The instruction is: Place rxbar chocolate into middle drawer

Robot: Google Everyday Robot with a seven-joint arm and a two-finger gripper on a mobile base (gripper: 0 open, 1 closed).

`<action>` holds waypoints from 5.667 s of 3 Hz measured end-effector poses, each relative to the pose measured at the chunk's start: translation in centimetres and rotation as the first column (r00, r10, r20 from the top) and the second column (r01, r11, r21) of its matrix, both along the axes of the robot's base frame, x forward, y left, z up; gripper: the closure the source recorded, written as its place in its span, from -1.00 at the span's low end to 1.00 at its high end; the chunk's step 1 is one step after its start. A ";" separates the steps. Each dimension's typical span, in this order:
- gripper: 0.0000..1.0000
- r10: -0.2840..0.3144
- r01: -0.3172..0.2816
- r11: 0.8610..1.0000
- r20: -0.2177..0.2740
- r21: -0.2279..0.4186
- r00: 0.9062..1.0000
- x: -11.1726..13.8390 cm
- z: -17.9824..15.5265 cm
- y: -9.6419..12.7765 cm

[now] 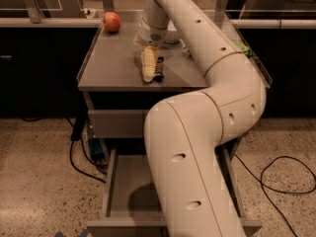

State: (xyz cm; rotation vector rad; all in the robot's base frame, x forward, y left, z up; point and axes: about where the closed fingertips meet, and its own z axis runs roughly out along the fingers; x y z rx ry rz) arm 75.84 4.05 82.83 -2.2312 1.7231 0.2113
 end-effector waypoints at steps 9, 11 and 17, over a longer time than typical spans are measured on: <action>-1.00 -0.342 0.342 0.931 0.023 -0.124 0.939 1.9 1.2 -4.1; -1.00 -0.393 0.384 0.911 -0.042 -0.149 0.918 1.4 -1.1 -4.0; 1.00 -0.460 0.439 0.884 -0.120 -0.161 0.880 0.9 -3.5 -4.3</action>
Offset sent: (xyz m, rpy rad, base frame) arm 0.0060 0.0022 -0.0218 -0.1114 0.0361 -0.0779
